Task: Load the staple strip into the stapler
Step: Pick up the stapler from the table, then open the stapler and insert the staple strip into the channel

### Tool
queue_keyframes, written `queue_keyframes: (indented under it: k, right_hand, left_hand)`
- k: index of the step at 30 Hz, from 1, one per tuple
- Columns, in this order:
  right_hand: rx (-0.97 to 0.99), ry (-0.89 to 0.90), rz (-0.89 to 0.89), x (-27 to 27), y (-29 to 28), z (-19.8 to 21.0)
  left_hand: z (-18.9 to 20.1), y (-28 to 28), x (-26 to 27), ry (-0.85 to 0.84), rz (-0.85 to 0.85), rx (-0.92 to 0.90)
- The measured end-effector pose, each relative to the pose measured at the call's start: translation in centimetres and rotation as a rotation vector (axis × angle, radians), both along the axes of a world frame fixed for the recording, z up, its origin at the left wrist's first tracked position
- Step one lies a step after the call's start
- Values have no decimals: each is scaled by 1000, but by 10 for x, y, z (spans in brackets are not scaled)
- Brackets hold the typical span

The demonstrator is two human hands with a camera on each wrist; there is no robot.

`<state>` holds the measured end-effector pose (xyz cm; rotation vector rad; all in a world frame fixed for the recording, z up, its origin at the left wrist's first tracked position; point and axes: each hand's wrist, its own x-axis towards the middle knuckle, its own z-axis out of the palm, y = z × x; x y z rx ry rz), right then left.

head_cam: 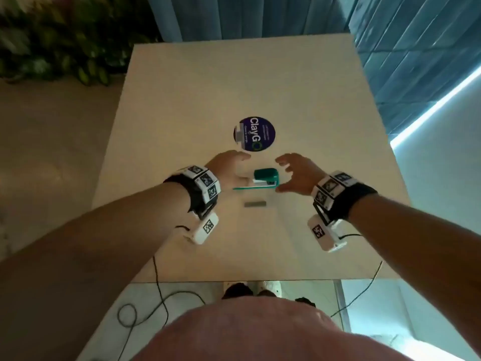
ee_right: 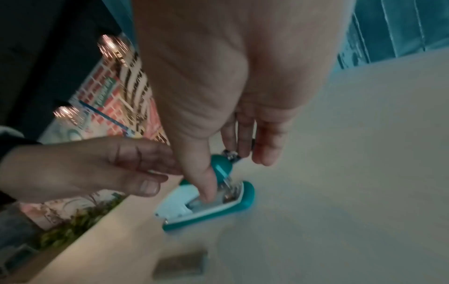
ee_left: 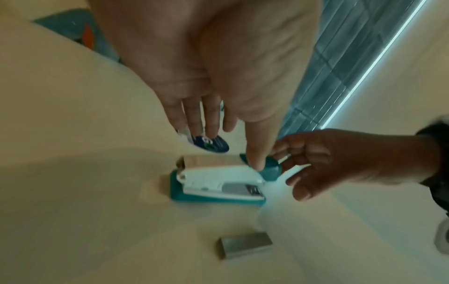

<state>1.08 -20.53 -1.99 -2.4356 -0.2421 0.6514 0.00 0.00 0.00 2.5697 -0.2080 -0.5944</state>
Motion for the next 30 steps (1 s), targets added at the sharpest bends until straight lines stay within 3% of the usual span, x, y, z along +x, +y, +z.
queue_keyframes:
  k: [6,16,26,30]
  right_hand:
    - [-145,-20,39,8,15,-24]
    - [-84,-29,57,23,6,-34]
    - [4,1,42,24,4,-38]
    - [16,-1,46,25,3,-39]
  left_hand:
    - [-28,-34,3,-3,-84,-33]
    - [-41,-24,13,-67,7,-277]
    - [-12,47,2,-159,150,-403]
    - [-21,83,-4,-140,233,-353]
